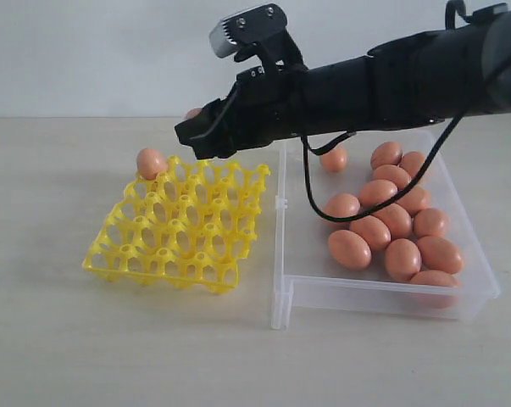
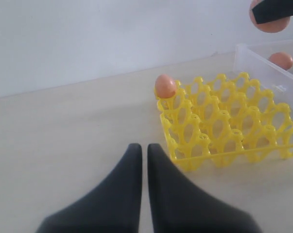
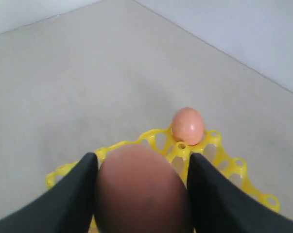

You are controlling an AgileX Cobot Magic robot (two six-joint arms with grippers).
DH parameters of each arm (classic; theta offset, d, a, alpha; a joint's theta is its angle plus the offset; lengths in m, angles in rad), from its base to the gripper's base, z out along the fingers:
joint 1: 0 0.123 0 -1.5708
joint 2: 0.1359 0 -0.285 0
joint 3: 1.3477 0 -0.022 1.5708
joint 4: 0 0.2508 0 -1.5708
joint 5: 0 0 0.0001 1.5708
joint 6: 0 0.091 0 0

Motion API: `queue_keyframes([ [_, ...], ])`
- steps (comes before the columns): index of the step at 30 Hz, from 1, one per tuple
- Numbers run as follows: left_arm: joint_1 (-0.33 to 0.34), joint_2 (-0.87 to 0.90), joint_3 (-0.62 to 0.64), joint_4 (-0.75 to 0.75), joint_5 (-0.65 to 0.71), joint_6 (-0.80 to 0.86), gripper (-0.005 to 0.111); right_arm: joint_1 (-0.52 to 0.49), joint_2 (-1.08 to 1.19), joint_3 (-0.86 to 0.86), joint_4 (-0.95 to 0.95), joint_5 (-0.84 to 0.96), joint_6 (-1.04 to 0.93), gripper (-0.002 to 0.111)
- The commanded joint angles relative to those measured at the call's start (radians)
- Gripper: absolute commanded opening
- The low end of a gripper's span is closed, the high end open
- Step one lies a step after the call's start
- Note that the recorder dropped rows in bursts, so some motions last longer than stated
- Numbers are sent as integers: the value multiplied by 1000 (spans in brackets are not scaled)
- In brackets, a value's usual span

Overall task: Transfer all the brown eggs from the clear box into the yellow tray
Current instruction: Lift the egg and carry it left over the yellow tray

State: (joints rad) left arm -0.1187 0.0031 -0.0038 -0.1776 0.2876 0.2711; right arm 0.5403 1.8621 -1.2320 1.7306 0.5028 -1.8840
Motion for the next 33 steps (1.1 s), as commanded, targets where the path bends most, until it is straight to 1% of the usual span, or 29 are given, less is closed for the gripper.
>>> queue_keyframes([
  [1,-6,-3,4,2,-4,0,4,60,-16,-38,14,-229,62,0],
  [4,-6,-3,4,2,-4,0,4,98,-16,-49,14,-470,38,0],
  [8,-6,-3,4,2,-4,0,4,119,-25,-49,14,-771,-67,0],
  [11,-6,-3,4,2,-4,0,4,131,-31,-49,14,-996,-184,0],
  [13,-6,-3,4,2,-4,0,4,138,-33,-47,14,-1099,-247,0],
  [14,-6,-3,4,2,-4,0,4,141,-35,-47,14,-1152,-247,0],
  [17,-6,-3,4,2,-4,0,4,148,-37,-47,14,-1232,-247,0],
  [23,-6,-3,4,2,-4,0,4,148,-37,-47,14,-1264,-247,0],
  [25,-6,-3,4,2,-4,0,4,150,-42,-47,14,-1227,-220,0],
  [27,-6,-3,4,2,-4,0,4,156,-56,-47,14,-1129,-143,0],
  [30,-6,-3,4,2,-4,0,4,156,-89,-47,14,-867,17,0],
  [33,-6,-3,4,2,-4,0,4,156,-122,-47,14,-573,116,0],
])
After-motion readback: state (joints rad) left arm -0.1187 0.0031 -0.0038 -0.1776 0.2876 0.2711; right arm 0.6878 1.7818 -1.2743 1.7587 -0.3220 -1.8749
